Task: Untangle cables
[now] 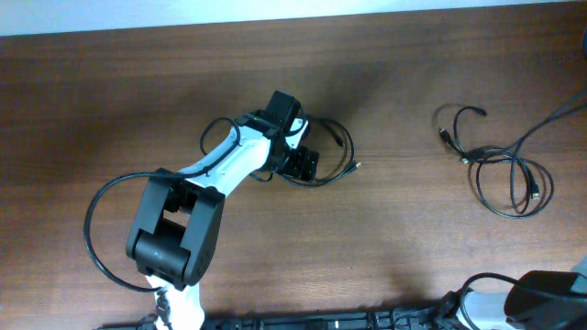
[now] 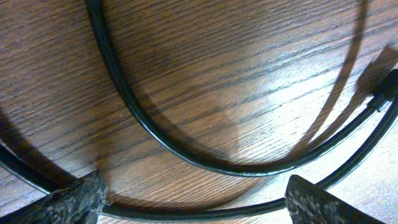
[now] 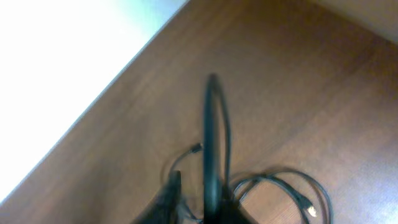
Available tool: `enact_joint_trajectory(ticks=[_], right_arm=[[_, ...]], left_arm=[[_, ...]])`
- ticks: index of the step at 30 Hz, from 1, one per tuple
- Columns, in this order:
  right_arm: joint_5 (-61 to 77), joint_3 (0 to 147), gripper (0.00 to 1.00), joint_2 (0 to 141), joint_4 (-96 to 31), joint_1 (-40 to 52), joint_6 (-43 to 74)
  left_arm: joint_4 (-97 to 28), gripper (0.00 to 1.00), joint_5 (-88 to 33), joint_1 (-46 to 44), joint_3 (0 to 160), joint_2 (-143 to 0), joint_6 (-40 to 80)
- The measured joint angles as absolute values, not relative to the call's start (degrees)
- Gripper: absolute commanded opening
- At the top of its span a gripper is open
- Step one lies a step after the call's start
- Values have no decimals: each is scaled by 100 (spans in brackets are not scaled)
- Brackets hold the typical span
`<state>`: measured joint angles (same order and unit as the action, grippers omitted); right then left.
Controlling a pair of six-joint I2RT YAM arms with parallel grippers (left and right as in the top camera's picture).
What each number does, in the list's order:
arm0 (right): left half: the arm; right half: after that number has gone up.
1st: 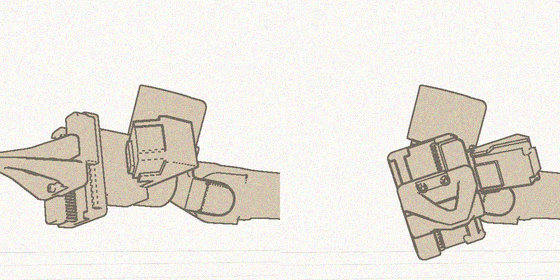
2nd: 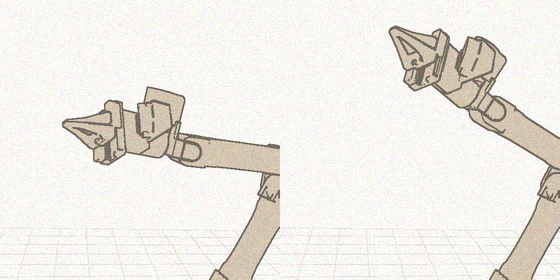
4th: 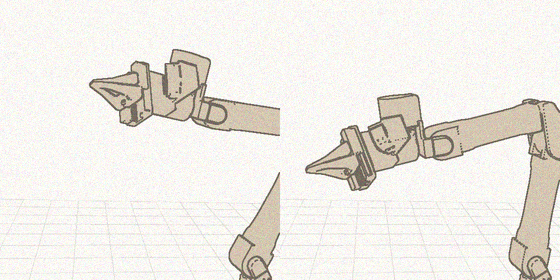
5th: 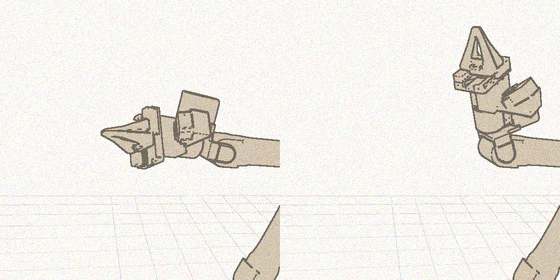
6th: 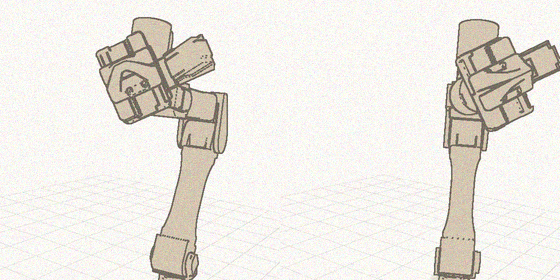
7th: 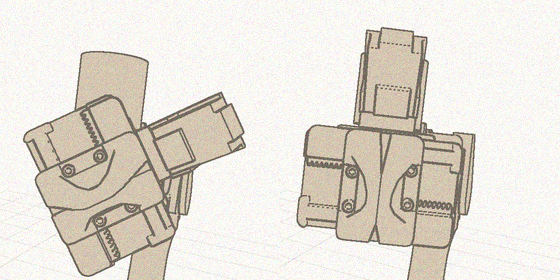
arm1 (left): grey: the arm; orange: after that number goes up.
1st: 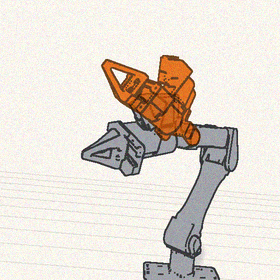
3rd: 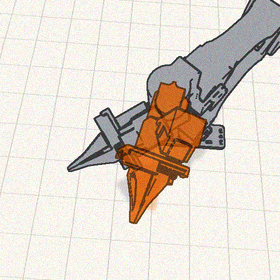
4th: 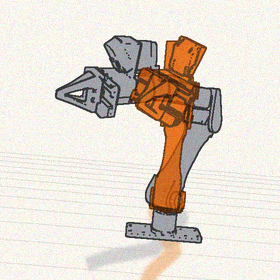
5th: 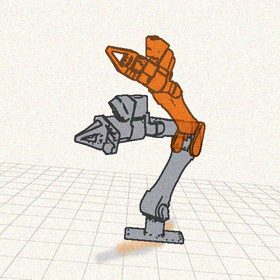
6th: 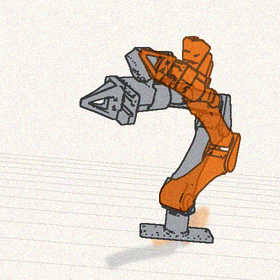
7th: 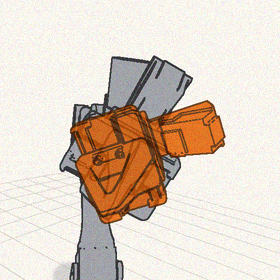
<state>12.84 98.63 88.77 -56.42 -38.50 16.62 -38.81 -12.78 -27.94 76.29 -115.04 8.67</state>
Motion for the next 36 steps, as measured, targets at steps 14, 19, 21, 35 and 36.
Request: enact_joint_trajectory(ticks=[14,19,21,35,36], right_arm=[[1804,8788,92,9260,-6469,-1481,1072],[1809,6954,92,9312,-4945,-311,1028],[1811,6270,92,9308,-3771,145,1031],[1846,5492,36,10514,-1302,1529,978],[1850,5494,32,10534,-1299,1527,1002]], left_arm=[[-3874,94,-1280,-2794,7627,-11504,908],[-3865,94,-1280,-2794,7625,-11504,923],[-3861,94,-1278,-2794,7625,-11504,928],[-3861,94,-1275,-2794,7625,-11504,928],[-3861,94,-1275,-2794,7625,-11504,928]])
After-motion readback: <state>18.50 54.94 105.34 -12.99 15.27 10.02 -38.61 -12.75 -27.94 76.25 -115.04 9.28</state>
